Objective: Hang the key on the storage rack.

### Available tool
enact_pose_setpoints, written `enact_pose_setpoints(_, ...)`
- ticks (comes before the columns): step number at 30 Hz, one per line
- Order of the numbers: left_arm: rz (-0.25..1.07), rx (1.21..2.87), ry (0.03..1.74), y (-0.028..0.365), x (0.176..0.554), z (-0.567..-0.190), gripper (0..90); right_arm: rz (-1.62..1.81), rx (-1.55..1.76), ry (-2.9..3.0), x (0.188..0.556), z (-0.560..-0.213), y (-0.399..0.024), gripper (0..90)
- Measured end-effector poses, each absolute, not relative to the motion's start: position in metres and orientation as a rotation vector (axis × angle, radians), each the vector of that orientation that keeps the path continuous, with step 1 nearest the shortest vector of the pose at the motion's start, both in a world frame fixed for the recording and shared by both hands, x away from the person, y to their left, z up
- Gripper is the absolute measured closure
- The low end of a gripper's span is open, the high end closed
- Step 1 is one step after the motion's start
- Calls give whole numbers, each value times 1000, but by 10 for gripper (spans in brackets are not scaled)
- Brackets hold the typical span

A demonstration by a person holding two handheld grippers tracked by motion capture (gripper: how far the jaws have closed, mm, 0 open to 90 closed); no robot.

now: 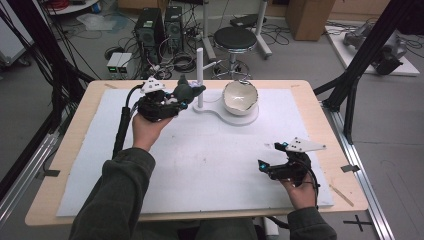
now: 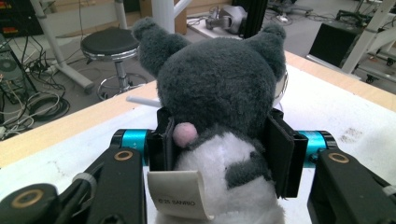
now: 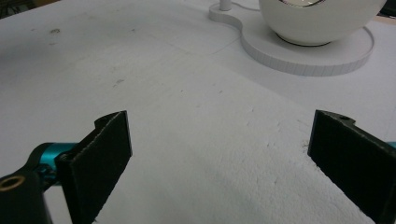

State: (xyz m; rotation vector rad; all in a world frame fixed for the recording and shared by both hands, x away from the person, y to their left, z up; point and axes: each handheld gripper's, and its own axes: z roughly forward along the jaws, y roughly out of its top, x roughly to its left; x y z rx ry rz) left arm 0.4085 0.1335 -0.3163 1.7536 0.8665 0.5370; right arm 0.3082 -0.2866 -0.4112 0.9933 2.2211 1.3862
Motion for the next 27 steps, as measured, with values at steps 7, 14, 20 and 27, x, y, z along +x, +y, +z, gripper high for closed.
enact_pose_setpoints(7,537,1757,873,128,413,-318,512,1389,986,2218,308,-412,-288,54)
enact_pose_setpoints(14,539,1775,898,127,419,-323,511,1393,986,2218,308,-412,-288,54)
enact_pose_setpoints(20,543,1793,908,126,421,-326,511,1395,982,2217,308,-412,-288,53)
enact_pose_setpoints(27,540,1805,924,124,424,-330,510,1397,992,2216,307,-411,-288,54)
